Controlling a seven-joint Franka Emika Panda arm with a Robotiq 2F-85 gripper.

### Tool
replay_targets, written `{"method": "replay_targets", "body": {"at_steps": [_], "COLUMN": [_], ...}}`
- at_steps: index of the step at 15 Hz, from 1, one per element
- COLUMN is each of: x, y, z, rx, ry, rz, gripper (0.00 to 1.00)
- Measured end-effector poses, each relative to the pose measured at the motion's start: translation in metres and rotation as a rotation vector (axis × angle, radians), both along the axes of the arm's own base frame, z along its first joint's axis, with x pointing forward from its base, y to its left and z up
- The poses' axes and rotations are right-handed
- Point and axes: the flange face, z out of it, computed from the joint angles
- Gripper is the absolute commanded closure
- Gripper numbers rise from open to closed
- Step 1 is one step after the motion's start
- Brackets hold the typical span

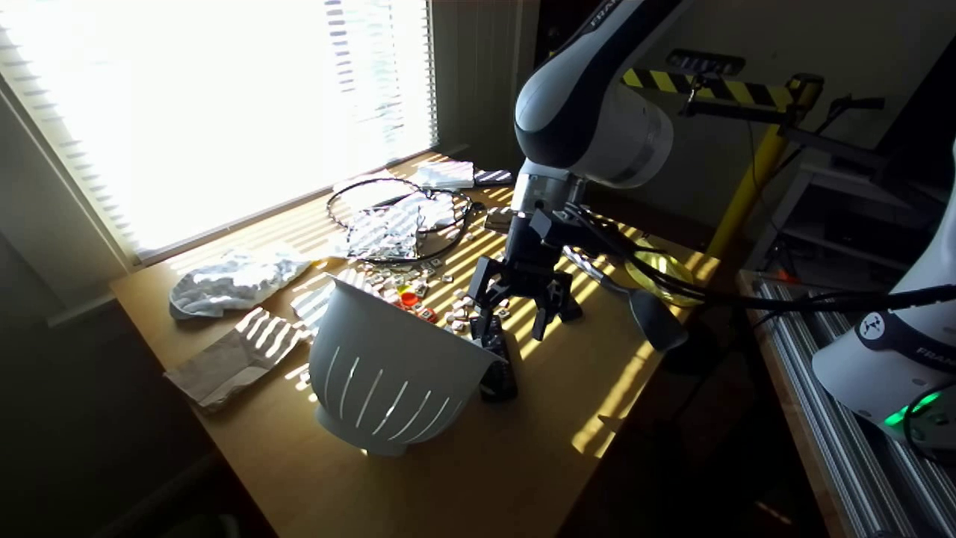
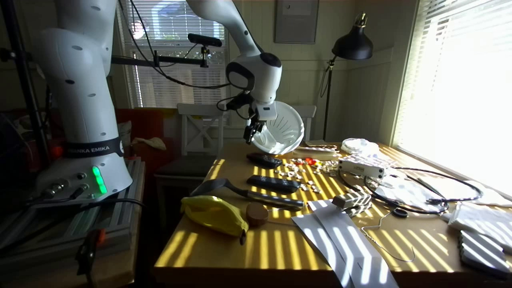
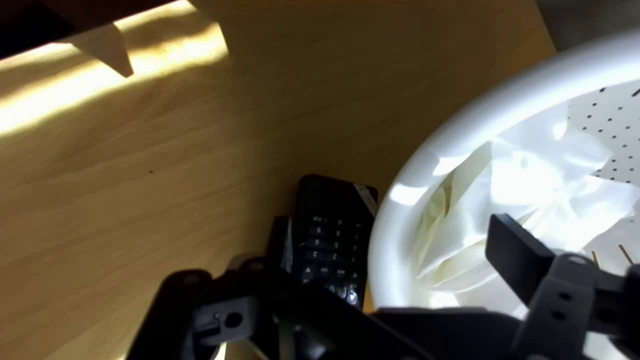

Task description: Move the banana bag, brown object and spatula to the right then place the white colander upright.

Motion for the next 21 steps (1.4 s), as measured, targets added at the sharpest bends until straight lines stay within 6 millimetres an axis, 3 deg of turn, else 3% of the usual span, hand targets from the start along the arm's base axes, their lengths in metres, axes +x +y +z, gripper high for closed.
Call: {"method": "replay_targets", "body": {"at_steps": [2, 7, 10, 13, 14, 16, 21], "x": [0.0, 0.005, 0.011, 0.012, 0.012, 0.013, 0.018], "y": [0.01, 0.025, 0.039, 0.053, 0.057, 0.064, 0.07], "z": [-0.004, -0.007, -0.011, -0.02, -0.022, -0.024, -0.023], "rx": [-0.01, -0.067, -0.092, -0.095, -0.092, -0.091, -0.113], "ry": [0.0, -0.052, -0.074, -0.046, -0.037, -0.028, -0.064], "rz": [0.014, -0.017, -0.042, -0.066, -0.071, -0.081, -0.128], "gripper": [0.0, 0.18, 0.06, 0.06, 0.28, 0.36, 0.72]}}
